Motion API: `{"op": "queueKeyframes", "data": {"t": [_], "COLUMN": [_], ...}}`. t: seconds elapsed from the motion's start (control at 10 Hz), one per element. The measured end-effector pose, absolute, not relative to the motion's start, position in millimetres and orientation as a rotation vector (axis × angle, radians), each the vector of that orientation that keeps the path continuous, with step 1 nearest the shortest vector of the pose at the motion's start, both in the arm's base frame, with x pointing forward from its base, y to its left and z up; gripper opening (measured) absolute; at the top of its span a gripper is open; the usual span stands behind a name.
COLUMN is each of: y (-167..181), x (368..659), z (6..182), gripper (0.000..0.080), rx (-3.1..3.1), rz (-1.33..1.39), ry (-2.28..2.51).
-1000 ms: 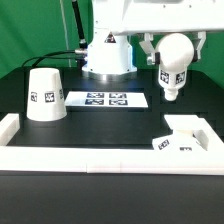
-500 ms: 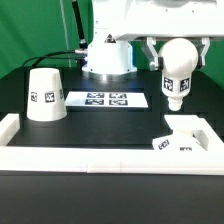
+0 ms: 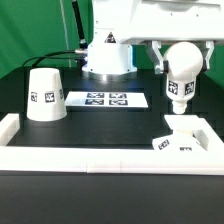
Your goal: Assemble lamp
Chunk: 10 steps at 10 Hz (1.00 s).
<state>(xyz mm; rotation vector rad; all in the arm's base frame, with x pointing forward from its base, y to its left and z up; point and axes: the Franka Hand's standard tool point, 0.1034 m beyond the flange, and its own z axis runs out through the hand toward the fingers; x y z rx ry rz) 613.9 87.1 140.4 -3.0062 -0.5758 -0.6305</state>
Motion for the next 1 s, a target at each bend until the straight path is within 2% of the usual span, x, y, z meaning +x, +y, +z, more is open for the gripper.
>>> {"op": "queueKeyframes", "data": {"t": [0.4, 1.0], "y": [89.8, 94.4], "x": [624.8, 617.9], "z": [132.5, 119.7], "gripper": [0.0577, 0.0577], "rx": [-3.002, -2.996], "rz": [-0.634, -0.677], "ry": [-0.589, -0.597]}}
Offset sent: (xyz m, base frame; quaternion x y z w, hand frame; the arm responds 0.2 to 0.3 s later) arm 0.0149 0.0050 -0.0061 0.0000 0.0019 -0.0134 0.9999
